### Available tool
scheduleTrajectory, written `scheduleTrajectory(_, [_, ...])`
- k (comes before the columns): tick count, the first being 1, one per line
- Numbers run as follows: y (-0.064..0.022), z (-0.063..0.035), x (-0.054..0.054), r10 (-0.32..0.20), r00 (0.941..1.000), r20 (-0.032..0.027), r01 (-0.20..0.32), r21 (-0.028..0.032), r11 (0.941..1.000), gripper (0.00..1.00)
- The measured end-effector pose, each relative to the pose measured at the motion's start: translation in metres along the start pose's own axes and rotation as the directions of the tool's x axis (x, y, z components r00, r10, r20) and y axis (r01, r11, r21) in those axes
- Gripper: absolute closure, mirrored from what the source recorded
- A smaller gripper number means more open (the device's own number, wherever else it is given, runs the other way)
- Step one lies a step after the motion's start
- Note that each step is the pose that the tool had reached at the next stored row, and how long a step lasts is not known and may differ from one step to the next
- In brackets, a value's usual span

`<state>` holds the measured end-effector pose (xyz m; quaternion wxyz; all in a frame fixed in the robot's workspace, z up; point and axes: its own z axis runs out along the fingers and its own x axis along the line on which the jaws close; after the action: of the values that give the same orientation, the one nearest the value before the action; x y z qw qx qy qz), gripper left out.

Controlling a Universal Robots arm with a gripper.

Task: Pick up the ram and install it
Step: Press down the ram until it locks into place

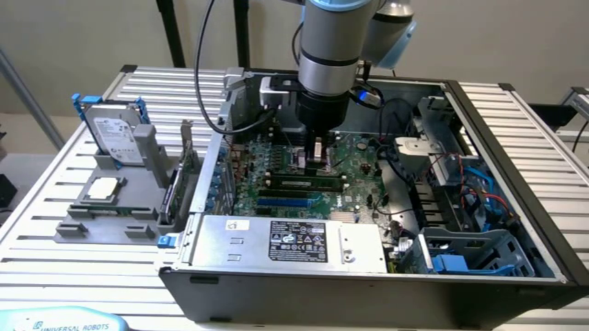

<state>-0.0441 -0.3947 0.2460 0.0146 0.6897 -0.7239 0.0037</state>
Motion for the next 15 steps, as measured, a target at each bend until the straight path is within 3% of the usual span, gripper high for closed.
scheduleTrajectory(6, [0.0,0.0005,0.0,0.0,1.0,0.0,0.0,0.0,1.0,0.89])
scheduleTrajectory(15, [0.0003,0.0101,-0.002,0.0,1.0,-0.0001,0.0,-0.0002,1.0,0.89])
